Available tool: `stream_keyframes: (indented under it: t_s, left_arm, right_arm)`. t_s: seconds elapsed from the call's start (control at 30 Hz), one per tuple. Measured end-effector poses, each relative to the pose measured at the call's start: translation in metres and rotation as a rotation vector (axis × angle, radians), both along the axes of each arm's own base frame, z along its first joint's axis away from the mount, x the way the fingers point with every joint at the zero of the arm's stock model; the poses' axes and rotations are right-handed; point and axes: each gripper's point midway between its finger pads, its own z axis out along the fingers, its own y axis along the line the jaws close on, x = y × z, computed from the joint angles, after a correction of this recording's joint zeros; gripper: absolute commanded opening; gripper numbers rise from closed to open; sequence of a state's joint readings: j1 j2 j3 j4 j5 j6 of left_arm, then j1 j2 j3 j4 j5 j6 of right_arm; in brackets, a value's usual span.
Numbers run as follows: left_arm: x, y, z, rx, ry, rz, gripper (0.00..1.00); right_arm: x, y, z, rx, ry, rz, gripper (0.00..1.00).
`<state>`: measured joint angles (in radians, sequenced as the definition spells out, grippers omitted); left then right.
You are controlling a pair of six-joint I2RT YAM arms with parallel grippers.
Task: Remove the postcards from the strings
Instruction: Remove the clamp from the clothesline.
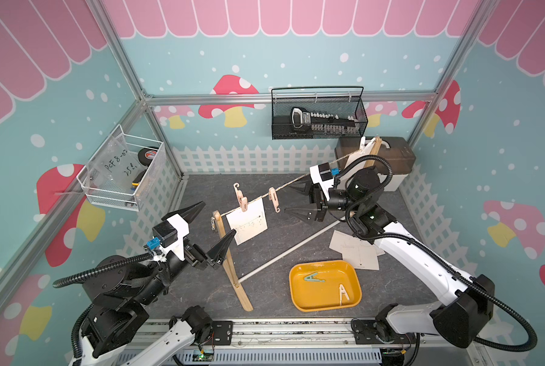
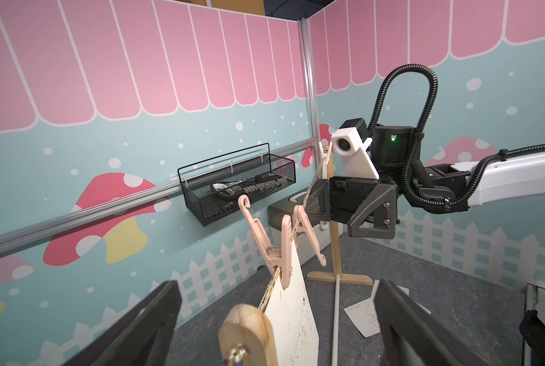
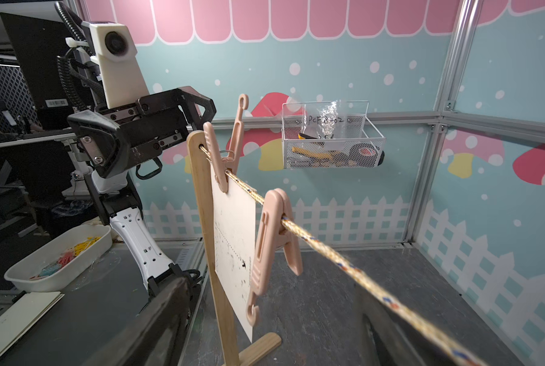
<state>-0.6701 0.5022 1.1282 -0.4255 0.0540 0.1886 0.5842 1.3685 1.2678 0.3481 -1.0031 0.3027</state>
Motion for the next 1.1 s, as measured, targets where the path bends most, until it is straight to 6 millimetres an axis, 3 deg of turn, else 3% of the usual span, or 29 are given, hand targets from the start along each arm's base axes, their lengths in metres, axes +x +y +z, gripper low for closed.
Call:
stream_keyframes:
  t_s: [0.5,0.63,0.83,1.1]
  left_arm:
    - [0.011,-0.01,-0.007,0.022,0.031,-0.003,1.0]
    - [0.012,-0.01,-0.008,0.024,0.033,-0.003,1.0]
    - [0.013,-0.011,-0.008,0.026,0.036,-0.003,1.0]
    - [0.021,-0.017,-0.013,0.04,0.054,-0.003,1.0]
  right_arm:
    - [0.02,0.038,-0.012,-0.012,0.043,0.059,0.82]
    - [0.019,0.042,-0.009,-0.004,0.044,0.076,0.71]
    - [0.014,0.043,-0.006,0.002,0.043,0.102,0.46]
    - [0.014,0.045,-0.01,-0.006,0.057,0.119,0.25]
